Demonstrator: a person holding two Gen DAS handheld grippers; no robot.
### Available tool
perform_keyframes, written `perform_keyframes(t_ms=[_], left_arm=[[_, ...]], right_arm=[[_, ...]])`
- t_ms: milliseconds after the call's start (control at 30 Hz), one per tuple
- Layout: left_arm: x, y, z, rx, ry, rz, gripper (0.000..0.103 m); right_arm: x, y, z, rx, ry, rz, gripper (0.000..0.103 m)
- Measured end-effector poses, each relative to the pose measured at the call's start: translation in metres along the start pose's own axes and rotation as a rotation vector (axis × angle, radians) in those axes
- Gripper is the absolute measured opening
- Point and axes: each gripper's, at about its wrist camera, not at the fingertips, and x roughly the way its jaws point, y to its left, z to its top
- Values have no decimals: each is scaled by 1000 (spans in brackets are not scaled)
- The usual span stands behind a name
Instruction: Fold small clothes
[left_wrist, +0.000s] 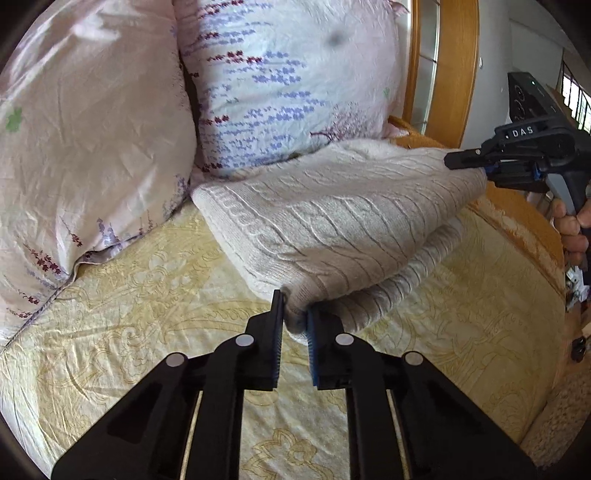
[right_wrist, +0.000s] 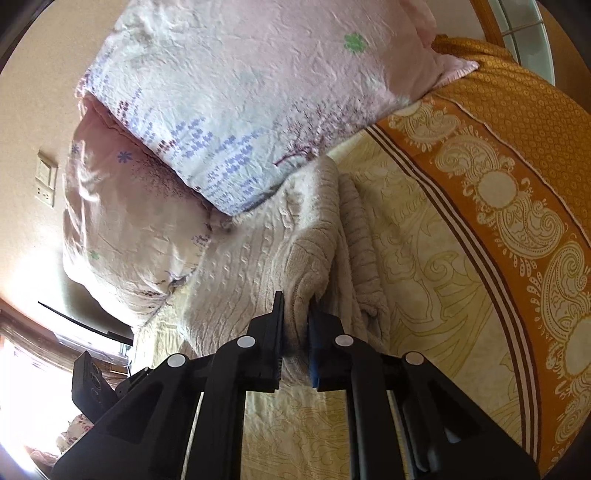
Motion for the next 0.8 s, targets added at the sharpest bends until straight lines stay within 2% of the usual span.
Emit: perform_keyframes(t_ms=[133,333,467,667,733,800], left_arm=[[-3,1,0,-6,-3,8,9],[15,-6,-21,11,89,-13,9],[25,-4,-29,1,124,-17,9],[31,0,-33,-9,149,-28,10],[30,0,-32,-6,150,-33,12],[25,3,-32,-9,147,-39,21]], right_arm=[[-11,12,1,-54,-35,-9,10],[10,-21,-23,-23,60,-175,10],[26,-33,-36,-17,109,-226,10],[33,-26,-43,-117,118,-277,10],[34,-22,-43,-154,121,-302,10],[33,-21,-41,-151,120,-294,11]])
